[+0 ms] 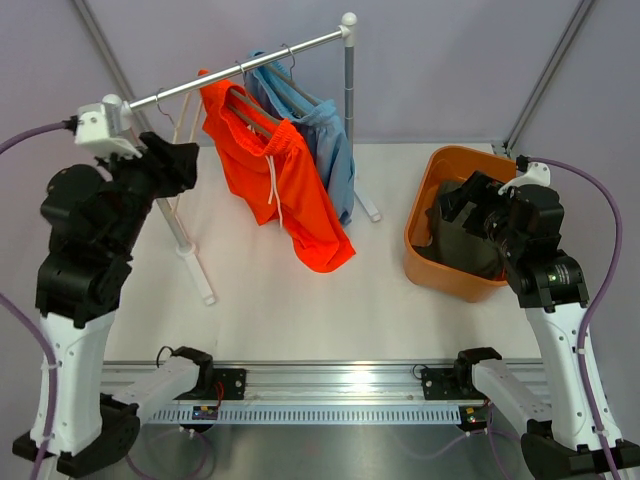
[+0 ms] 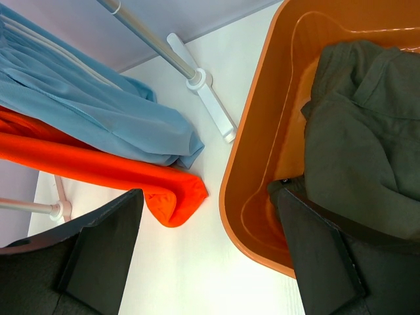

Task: Remove the shorts from the hanger

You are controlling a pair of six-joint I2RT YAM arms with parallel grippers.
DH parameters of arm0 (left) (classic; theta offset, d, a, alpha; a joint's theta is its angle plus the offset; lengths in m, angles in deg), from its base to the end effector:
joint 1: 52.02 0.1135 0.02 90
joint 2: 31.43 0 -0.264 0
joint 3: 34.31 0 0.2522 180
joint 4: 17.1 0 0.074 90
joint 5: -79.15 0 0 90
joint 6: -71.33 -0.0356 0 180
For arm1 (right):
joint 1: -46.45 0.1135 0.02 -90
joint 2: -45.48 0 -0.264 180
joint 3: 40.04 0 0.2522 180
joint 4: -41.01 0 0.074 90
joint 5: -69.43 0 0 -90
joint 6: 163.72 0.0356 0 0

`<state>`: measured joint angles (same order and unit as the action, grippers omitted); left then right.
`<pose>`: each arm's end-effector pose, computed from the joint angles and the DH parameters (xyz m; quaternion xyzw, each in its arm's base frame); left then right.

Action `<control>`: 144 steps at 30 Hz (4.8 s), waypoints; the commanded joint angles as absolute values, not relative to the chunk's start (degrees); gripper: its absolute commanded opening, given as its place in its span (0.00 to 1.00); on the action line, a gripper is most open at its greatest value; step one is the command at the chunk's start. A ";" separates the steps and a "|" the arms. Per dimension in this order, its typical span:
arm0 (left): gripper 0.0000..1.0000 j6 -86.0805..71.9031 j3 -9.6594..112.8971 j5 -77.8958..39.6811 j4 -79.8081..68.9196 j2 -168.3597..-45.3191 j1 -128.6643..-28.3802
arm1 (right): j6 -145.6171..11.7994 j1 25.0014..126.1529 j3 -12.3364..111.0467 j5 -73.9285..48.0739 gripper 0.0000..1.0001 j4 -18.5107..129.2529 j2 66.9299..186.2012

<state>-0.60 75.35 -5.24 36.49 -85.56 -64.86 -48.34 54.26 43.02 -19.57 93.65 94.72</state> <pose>0.1153 -0.0227 0.5391 -0.0668 0.6919 -0.1586 0.7012 0.1593 0.0225 0.4185 0.1192 0.8044 0.1730 0.5557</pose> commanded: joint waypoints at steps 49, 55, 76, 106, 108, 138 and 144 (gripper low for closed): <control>0.59 7.35 110.58 29.14 37.26 -137.78 -79.54 | -52.28 54.18 45.44 -19.07 0.93 97.31 94.79; 0.44 7.09 110.58 26.51 37.97 -138.04 -78.13 | -52.19 54.18 44.82 -19.16 0.93 96.61 94.62; 0.00 -6.80 111.20 21.51 35.16 -127.59 -78.83 | -51.40 54.18 44.47 -18.72 0.93 95.73 95.06; 0.00 -7.25 84.60 12.78 53.88 -105.54 -89.36 | -52.54 57.77 48.07 -13.18 0.91 97.05 95.93; 0.00 -6.72 82.03 13.32 53.88 -104.21 -92.71 | -52.19 63.92 49.48 -14.85 0.91 97.49 97.16; 0.00 2.43 61.45 8.66 47.81 -95.33 -113.54 | -44.46 107.27 61.61 -46.39 0.67 93.00 128.63; 0.00 2.78 60.23 9.10 48.60 -93.49 -115.65 | -45.60 107.09 63.28 -52.62 0.03 94.76 128.89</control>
